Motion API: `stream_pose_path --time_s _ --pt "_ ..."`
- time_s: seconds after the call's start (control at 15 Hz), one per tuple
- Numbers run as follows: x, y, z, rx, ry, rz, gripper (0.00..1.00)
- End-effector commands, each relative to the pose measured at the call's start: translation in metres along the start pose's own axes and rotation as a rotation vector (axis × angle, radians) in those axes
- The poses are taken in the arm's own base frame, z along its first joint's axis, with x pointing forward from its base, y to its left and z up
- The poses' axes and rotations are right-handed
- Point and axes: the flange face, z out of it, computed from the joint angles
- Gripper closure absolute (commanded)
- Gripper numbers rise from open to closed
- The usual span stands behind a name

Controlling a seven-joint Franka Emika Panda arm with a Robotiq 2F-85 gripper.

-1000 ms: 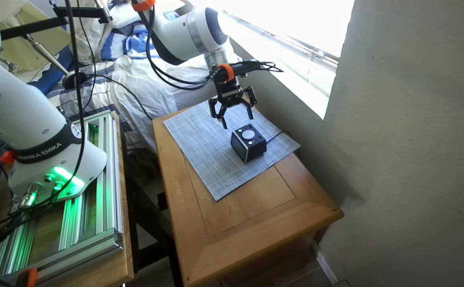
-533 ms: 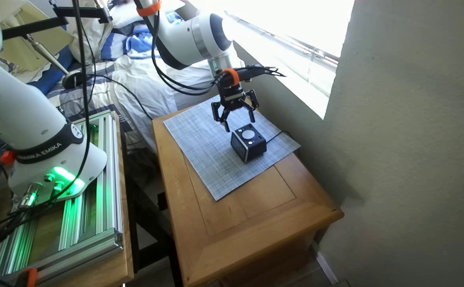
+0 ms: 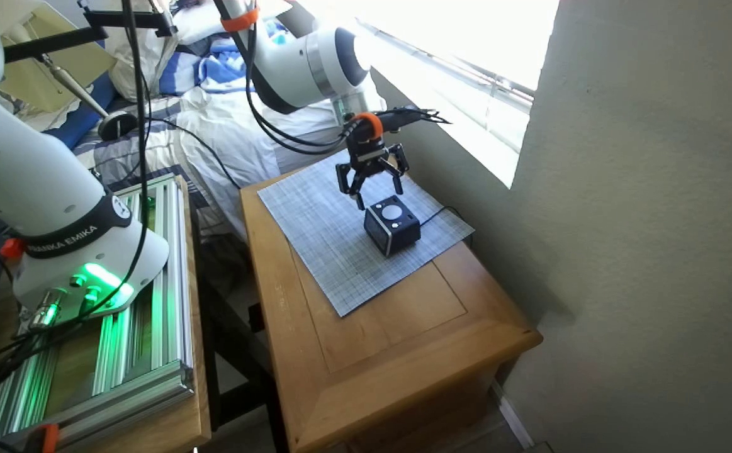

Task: Turn the black gadget to the side

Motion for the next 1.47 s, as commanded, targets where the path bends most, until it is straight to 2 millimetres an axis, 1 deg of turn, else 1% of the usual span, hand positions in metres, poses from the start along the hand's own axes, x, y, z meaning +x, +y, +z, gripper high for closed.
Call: stream_pose_path --time_s 0.0,0.13,0.27,0.47,1.33,1.4 --pt "-0.001 0.008 0.009 -0.013 0.009 -0.032 0.00" --pt "-0.001 0.009 0.011 -0.011 0.007 -0.035 0.00" --pt "0.000 0.009 0.013 -0.007 0.005 -0.040 0.03" --pt "0.000 0.010 0.016 -0.001 0.001 -0.049 0.00" --pt "-0.005 0.011 0.025 0.025 -0.018 -0.069 0.00" --pt "-0.004 0.011 0.025 0.026 -0.018 -0.070 0.04"
